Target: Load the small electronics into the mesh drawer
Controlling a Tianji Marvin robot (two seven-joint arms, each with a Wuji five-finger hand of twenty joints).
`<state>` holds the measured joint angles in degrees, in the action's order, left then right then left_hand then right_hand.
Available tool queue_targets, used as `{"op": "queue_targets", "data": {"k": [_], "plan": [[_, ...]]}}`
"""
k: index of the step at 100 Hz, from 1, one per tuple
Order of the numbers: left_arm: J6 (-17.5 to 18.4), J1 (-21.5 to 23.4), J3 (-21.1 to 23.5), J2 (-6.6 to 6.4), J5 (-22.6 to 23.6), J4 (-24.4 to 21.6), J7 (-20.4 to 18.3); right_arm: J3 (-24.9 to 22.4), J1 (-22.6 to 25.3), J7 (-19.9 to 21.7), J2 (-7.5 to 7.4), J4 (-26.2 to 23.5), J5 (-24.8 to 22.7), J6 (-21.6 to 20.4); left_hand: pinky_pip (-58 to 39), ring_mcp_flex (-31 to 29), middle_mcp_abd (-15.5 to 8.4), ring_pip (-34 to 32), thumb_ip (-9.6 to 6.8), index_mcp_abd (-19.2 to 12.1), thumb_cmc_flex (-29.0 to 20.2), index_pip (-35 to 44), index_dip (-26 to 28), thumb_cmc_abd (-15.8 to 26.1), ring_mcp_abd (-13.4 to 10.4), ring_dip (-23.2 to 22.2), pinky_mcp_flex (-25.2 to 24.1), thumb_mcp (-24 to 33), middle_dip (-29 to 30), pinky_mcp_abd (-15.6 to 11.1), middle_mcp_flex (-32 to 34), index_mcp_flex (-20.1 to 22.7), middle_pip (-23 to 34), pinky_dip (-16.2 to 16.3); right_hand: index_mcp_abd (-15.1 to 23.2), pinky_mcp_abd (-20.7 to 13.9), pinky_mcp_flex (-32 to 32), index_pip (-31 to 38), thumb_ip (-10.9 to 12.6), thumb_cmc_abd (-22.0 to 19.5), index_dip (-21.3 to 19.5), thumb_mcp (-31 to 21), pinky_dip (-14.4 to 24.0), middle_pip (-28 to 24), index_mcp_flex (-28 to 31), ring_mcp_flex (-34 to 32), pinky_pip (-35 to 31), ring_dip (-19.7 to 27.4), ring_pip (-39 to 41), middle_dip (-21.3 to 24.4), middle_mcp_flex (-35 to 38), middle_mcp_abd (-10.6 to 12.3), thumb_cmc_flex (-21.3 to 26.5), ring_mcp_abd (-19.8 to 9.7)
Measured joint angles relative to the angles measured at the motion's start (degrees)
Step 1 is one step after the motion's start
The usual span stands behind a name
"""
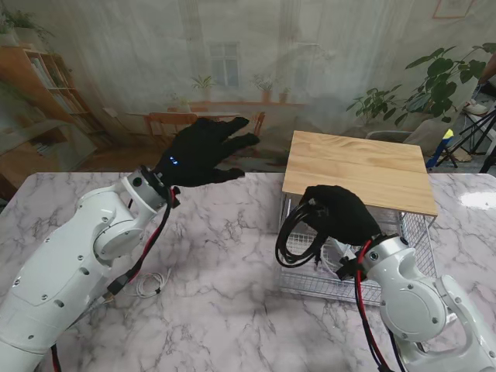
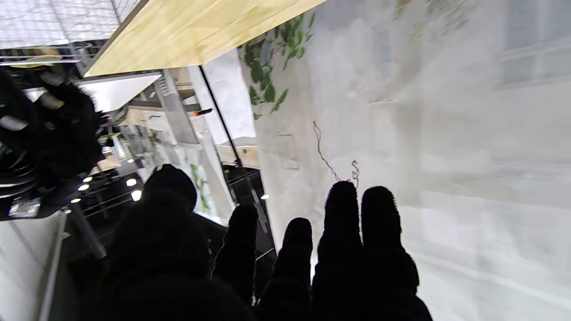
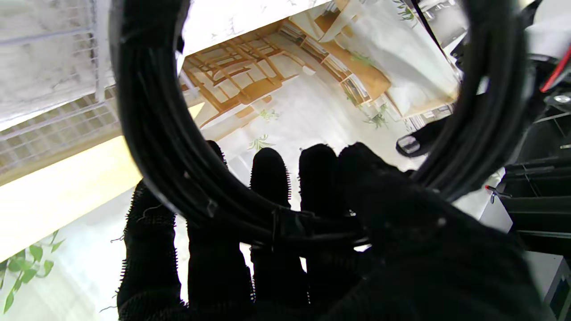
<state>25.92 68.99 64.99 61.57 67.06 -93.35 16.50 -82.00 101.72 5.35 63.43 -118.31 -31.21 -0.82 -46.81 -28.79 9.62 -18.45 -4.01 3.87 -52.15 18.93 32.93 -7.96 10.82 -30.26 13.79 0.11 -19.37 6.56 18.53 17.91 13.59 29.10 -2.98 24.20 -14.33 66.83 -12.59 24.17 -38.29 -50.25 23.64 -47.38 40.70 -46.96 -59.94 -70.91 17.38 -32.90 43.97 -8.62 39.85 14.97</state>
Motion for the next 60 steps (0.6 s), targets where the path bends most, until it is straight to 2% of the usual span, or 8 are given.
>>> {"op": "queue_targets", "data": {"k": [12, 21, 33, 42, 60], "plan": [[0.22, 1.35, 3.14, -0.41, 1.5, 3.07, -0.02, -3.24, 2.89, 0.23, -0.27, -1.32, -2.85, -2.06, -0.01, 0.0, -0.03, 0.0, 0.0, 0.2, 0.0, 0.73, 0.25, 0.03, 0.0, 0.0, -0.21, 0.0, 0.0, 0.03, 1.66, 1.25, 0.28, 0.0, 0.07, -0.32, -1.58, -0.04, 0.0, 0.0, 0.0, 0.0, 0.76, -0.09, 0.0, -1.0, -2.16, 0.0, 0.0, 0.0, 1.41, 0.0, 0.0, -0.03], [0.2, 1.82, 4.27, -1.23, 4.36, 6.57, 0.87, -5.63, 4.68, 0.82, -0.42, -1.99, -4.23, -2.57, -0.01, -0.02, -0.59, 0.0, 0.0, 0.23, 0.0, 0.76, 0.61, 0.04, -0.03, 0.0, -0.23, 0.0, 0.0, 0.03, 3.51, 2.02, 0.97, 0.0, 0.72, -0.63, -2.31, -0.66, -0.17, 0.0, 0.34, 0.18, 1.08, -0.1, 0.06, -2.07, -3.1, -0.08, 1.19, 0.0, 2.73, 0.0, 0.0, -0.04], [-0.68, 2.85, 5.28, -2.31, 5.18, 10.68, 1.92, -8.25, 6.6, 1.29, -0.69, -2.42, -7.79, -3.08, -0.01, -0.13, -0.66, 0.0, 0.01, 0.67, -0.03, 0.84, 0.65, 0.61, -0.04, 0.0, -0.26, -0.01, -0.3, 0.06, 5.08, 2.69, 1.02, 0.0, 1.43, -0.75, -3.35, -1.3, -0.29, 0.0, 1.44, 0.48, 1.36, -0.1, 0.1, -2.07, -3.99, -0.5, 1.19, 0.0, 2.74, 0.0, 0.0, -0.04], [-1.75, 3.12, 5.23, -2.94, 5.93, 14.04, 4.0, -8.87, 7.45, 0.09, -0.86, -2.11, -11.76, -3.19, -0.01, -0.14, -0.66, 0.0, 0.01, 0.69, -0.03, 0.84, 0.65, 0.61, -0.05, 0.0, -0.26, -0.01, -0.36, 0.07, 5.1, 2.69, 1.02, 0.0, 1.51, -0.86, -3.66, -2.01, -0.68, 0.05, 1.66, 0.5, 1.37, -0.1, 0.65, -2.68, -4.04, -0.5, 1.19, 0.0, 3.35, 0.07, 0.0, -0.07], [-3.62, 3.26, 3.82, -4.09, 7.61, 18.35, 5.31, -8.12, 7.43, -2.84, -0.89, -0.14, -12.31, -1.87, -0.01, -0.14, -0.7, 0.0, 0.01, 0.71, -0.04, 0.84, 0.65, 0.64, -0.05, 0.0, -0.47, -0.01, -0.4, 0.08, 5.11, 2.69, 1.02, 0.0, 1.54, -1.4, -3.73, -2.04, -0.68, 0.06, 1.8, 0.5, 1.41, -0.1, 0.65, -2.68, -4.59, -0.5, 1.19, 0.0, 3.37, 0.09, 0.0, -0.08]]}}
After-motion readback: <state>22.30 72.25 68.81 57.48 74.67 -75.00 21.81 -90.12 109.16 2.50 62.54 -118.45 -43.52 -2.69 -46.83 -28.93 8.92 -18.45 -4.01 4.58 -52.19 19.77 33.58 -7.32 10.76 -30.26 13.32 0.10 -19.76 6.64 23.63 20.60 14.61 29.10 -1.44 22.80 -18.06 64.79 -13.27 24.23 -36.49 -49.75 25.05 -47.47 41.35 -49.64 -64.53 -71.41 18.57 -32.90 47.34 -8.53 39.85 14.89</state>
